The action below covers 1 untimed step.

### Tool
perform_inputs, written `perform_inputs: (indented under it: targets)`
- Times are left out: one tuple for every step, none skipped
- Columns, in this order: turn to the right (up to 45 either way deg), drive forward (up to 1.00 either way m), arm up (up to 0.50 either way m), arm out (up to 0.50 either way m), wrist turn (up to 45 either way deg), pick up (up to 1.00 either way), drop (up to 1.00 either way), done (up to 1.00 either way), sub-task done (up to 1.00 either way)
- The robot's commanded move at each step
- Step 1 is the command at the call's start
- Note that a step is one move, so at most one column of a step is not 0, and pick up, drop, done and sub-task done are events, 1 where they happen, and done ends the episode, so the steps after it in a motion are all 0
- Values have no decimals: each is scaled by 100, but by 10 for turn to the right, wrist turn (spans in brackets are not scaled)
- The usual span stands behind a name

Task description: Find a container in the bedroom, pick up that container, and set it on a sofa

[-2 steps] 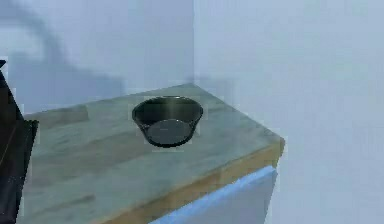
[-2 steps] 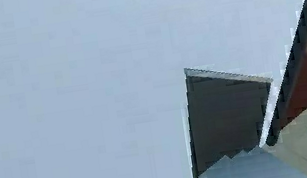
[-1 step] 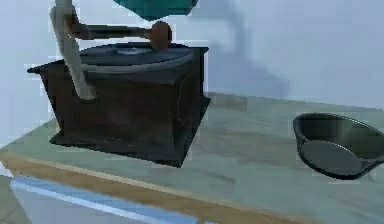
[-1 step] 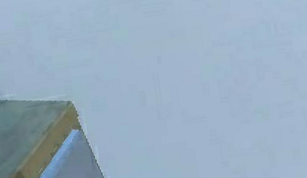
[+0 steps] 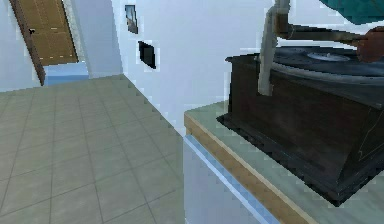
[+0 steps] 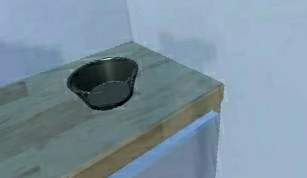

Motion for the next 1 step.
perform_inputs:
  targets:
    - [0,0,50,0,0,0,0,0,0]
